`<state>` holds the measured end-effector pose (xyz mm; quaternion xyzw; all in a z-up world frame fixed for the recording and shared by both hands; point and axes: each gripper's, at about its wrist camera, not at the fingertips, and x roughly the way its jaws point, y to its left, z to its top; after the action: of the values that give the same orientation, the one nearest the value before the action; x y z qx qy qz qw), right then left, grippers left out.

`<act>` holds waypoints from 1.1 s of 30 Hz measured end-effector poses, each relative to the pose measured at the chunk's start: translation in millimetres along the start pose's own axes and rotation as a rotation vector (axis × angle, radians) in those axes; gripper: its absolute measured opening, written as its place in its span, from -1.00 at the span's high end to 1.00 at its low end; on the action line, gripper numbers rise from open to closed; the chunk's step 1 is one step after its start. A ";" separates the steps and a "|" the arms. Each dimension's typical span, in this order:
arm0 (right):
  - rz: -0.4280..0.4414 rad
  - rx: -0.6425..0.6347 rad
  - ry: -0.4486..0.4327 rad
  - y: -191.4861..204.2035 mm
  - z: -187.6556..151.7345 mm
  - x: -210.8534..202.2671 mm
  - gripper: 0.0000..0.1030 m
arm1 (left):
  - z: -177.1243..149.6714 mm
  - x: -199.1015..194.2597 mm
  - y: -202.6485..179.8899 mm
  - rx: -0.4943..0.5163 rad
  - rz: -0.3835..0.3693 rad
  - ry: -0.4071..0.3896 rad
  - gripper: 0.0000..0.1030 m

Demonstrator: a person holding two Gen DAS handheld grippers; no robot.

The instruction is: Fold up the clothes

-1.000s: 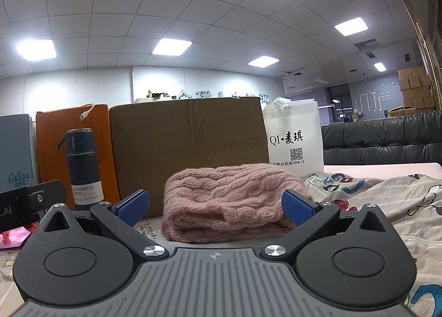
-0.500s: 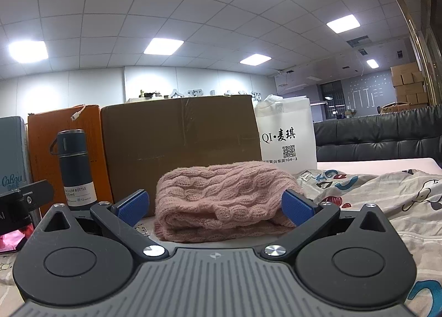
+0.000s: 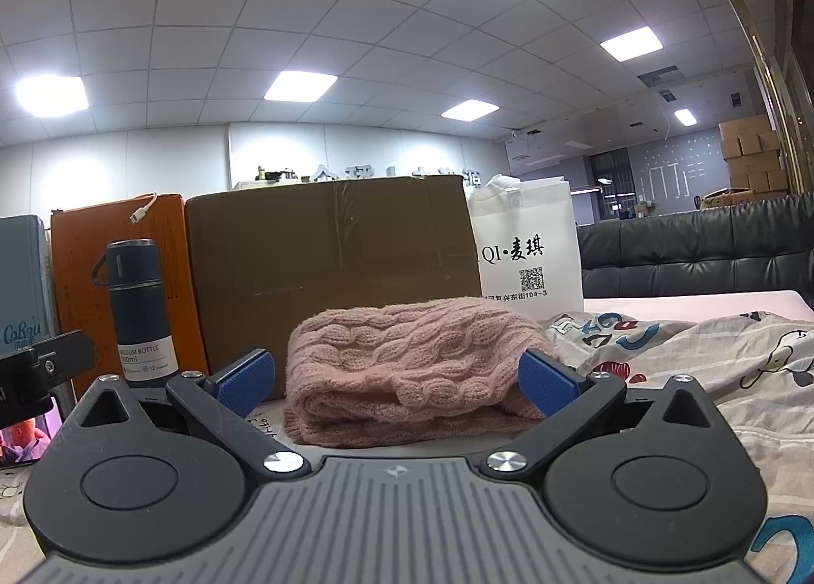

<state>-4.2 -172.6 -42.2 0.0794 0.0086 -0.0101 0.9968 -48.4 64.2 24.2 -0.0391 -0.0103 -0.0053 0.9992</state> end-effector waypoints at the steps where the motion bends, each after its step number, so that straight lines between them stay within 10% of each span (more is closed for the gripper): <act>1: 0.000 0.000 0.000 -0.1 0.1 0.3 -1.00 | 0.0 -0.1 0.0 0.001 0.000 -0.001 -1.00; 33: -0.003 0.001 -0.001 -0.3 0.2 0.9 -1.00 | -0.5 1.0 -0.4 0.005 0.002 -0.005 -1.00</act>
<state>-3.3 -172.9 -42.1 0.0798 0.0083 -0.0116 0.9967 -47.3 63.7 23.8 -0.0365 -0.0128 -0.0043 0.9992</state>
